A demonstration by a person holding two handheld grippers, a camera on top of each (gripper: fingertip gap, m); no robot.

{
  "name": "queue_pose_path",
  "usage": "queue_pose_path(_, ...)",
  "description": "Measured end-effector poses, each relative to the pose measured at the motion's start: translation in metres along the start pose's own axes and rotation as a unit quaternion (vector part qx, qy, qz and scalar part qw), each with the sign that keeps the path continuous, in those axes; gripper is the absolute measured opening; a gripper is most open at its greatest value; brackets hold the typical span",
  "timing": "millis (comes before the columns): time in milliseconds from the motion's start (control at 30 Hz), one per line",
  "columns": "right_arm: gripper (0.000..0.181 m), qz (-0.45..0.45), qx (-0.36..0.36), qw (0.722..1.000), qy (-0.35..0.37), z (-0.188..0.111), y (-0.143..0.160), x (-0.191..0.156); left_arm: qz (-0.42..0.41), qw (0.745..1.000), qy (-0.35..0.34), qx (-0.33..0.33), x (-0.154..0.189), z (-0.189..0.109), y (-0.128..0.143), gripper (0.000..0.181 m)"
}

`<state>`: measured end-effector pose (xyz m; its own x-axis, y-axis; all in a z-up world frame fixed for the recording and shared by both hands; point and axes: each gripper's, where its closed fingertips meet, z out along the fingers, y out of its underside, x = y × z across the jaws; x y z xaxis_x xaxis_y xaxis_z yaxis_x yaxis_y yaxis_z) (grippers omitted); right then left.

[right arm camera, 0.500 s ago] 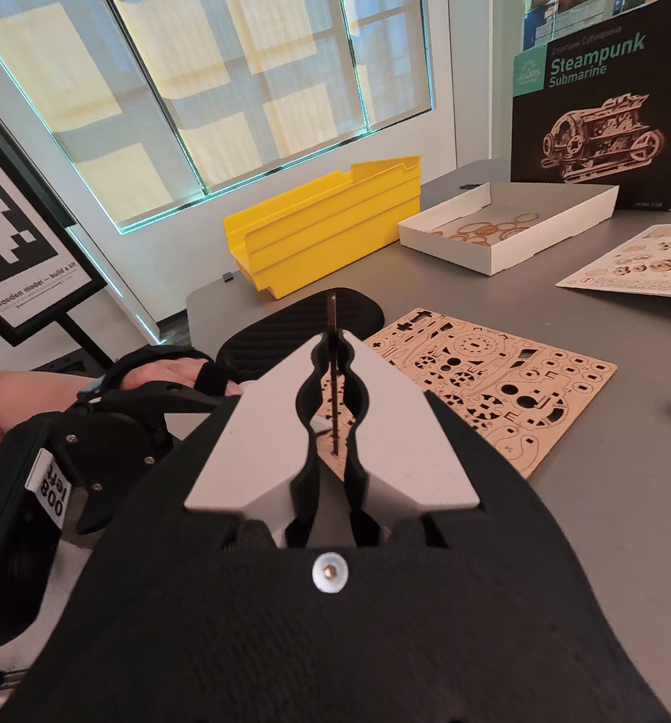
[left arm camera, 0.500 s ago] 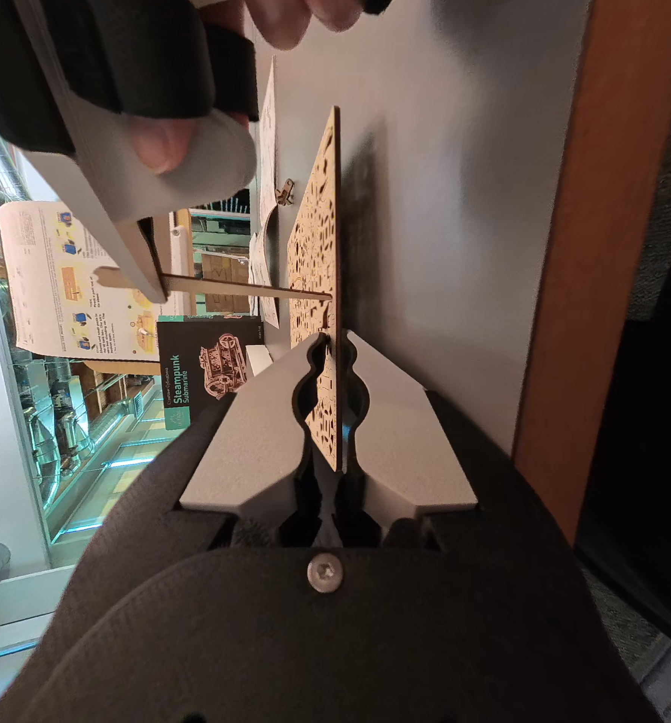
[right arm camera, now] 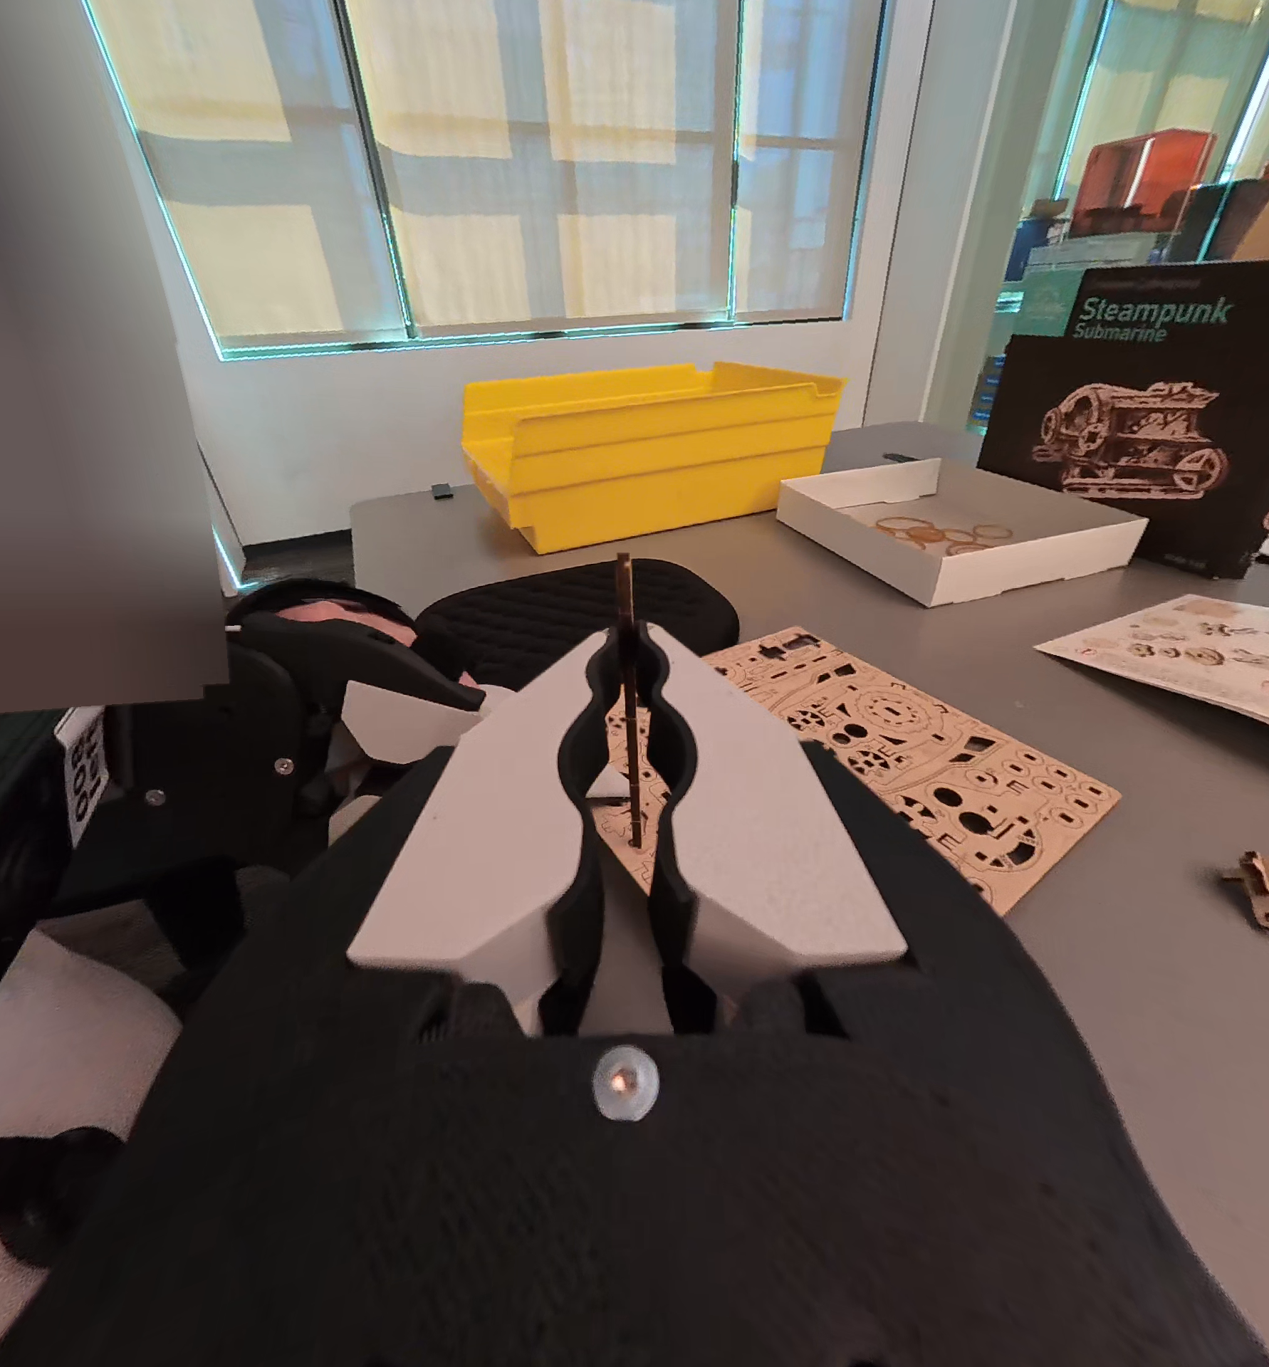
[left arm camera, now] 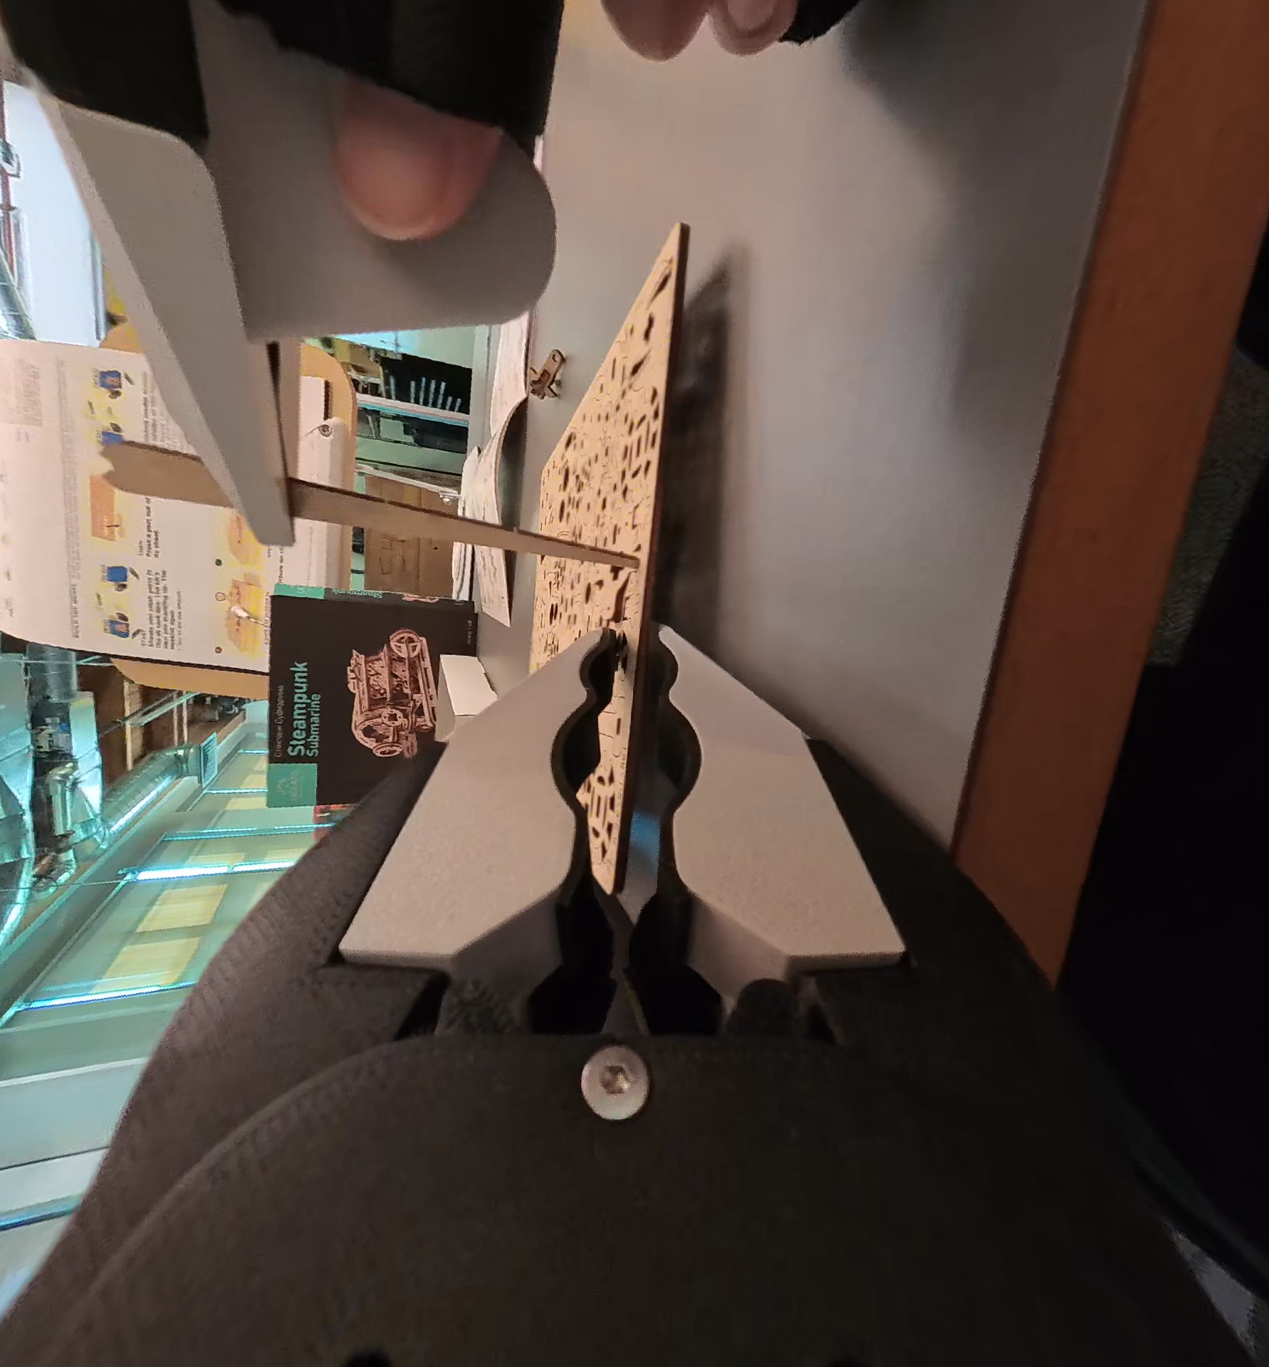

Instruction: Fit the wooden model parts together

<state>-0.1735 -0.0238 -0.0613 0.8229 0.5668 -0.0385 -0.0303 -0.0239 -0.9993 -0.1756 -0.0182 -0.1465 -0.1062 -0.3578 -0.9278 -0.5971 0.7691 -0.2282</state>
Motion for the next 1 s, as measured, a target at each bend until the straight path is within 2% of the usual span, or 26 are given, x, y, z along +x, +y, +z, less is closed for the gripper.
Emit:
queue_pose_path(867,0.002,0.008,-0.023,0.999,-0.037,0.001,0.007,-0.008,-0.028,0.999,0.016,0.006,0.001,-0.001,0.005,0.007)
queue_pose_path(1000,0.002,-0.015,-0.03,0.999,-0.038,0.003,0.008,-0.013,-0.029,0.999,0.02,0.004,0.001,0.0,0.006,0.007)
